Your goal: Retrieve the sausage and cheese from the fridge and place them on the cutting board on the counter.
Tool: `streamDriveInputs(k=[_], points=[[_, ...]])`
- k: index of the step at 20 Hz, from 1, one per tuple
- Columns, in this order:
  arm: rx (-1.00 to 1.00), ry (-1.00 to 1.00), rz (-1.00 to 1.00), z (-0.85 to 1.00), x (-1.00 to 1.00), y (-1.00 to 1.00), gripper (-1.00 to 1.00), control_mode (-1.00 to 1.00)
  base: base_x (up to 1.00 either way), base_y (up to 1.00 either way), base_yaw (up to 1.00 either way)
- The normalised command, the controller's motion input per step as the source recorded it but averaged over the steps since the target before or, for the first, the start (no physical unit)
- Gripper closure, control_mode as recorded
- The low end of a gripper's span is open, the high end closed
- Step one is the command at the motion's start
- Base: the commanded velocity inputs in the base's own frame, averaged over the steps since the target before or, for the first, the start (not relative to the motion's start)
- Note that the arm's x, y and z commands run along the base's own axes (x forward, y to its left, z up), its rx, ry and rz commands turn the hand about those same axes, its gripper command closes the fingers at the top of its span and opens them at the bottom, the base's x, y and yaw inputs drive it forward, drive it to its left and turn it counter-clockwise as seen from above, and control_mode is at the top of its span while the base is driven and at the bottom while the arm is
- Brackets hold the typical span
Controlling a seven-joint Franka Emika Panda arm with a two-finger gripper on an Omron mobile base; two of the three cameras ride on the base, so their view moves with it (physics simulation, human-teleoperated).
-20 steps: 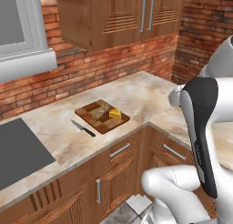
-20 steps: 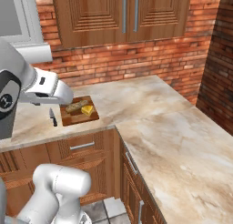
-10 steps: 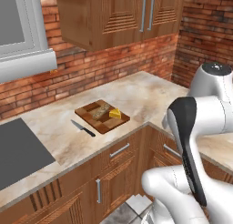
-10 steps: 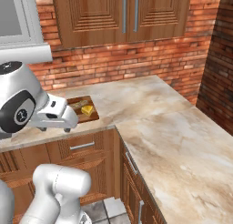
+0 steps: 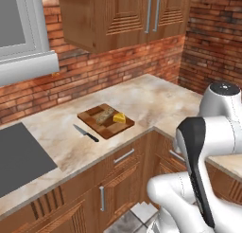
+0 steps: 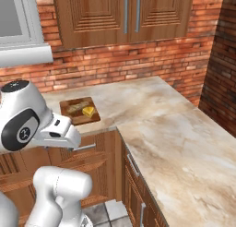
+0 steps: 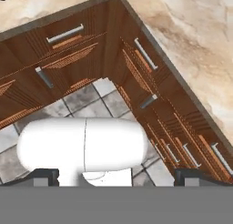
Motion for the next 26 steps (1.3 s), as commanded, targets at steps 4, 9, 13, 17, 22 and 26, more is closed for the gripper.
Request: streamDriveInputs(k=[4, 9, 13, 17, 22, 26], points=[[0.00, 0.00, 0.00, 0.00, 0.00, 0.00, -1.00, 1.00, -0.56, -0.13, 0.00], [0.00, 0.00, 0.00, 0.00, 0.00, 0.00, -1.00, 1.00, -0.95, -0.11, 0.01], [0.00, 0.00, 0.00, 0.00, 0.00, 0.00, -1.00, 1.00, -1.00, -0.14, 0.01], [0.00, 0.00, 0.00, 0.00, 0.00, 0.00, -1.00, 1.00, -1.00, 0.00, 0.07], [0.00, 0.00, 0.00, 0.00, 0.00, 0.00, -1.00, 1.00, -1.00, 0.26, 0.34], [0.00, 0.00, 0.00, 0.00, 0.00, 0.00, -1.00, 1.00, -0.88, 0.41, 0.81]])
